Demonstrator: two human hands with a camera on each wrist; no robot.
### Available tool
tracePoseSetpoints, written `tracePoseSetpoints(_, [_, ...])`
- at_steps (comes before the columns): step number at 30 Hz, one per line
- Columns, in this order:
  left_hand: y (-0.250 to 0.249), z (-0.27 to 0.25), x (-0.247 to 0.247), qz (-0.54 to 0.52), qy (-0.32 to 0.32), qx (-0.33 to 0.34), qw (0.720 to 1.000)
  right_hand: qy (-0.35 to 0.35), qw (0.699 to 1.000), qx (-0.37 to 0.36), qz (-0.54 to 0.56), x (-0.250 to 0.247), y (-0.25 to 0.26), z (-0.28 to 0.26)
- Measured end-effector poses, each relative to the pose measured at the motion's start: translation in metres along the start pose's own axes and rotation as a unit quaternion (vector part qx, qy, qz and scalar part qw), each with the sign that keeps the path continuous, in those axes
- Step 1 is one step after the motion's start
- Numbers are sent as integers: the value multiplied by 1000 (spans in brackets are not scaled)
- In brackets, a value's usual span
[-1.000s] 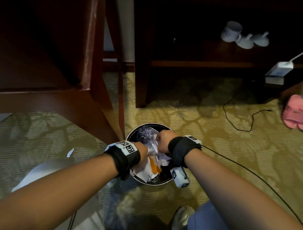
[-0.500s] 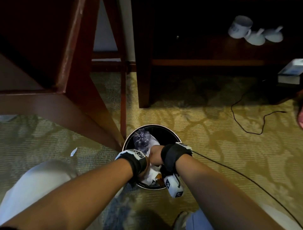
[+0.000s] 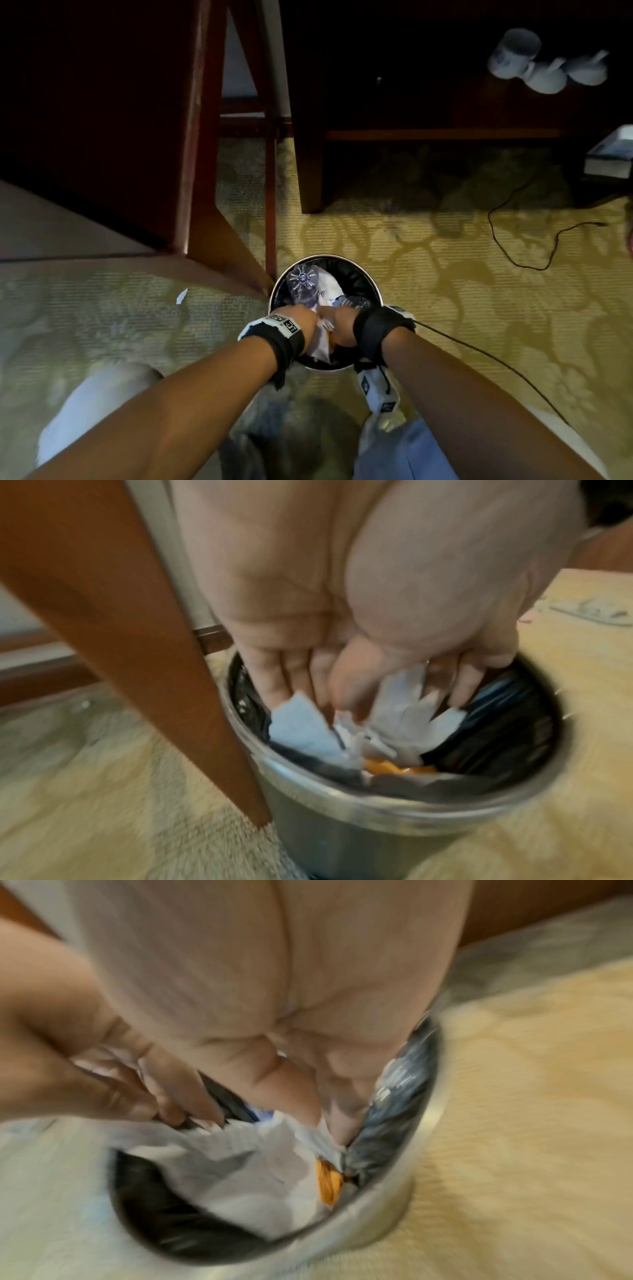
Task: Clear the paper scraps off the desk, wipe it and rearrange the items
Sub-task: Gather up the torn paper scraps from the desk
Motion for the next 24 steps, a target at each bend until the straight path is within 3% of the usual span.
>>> tracePoseSetpoints(6, [-8, -88, -26, -85, -25, -9, 996, -6, 992, 28, 123, -49, 43, -123])
tracePoseSetpoints(11, [-9, -186, -64, -207, -69, -1, 976, -93, 963, 47, 248, -69, 69, -197])
tracePoseSetpoints(14, [-10, -259, -105, -261, -106, 0, 960, -109, 947, 52, 296, -89, 101, -260])
tracePoseSetpoints(19, [-12, -364, -180, -280, -188, -9, 941, -146, 942, 45, 299, -138, 156, -359])
tracePoseSetpoints(24, [-3, -440, -242, -203, -241, -38, 948, -170, 955, 11, 243, -199, 196, -433])
Point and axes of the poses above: each hand's wrist, its own z-axis towards the middle knuckle, its own x-axis out of the palm, y = z × x, the point moved 1 cm from there along z, towards the middle knuckle, and after that the axes turned 6 degrees about z, right-handed, at the moved point
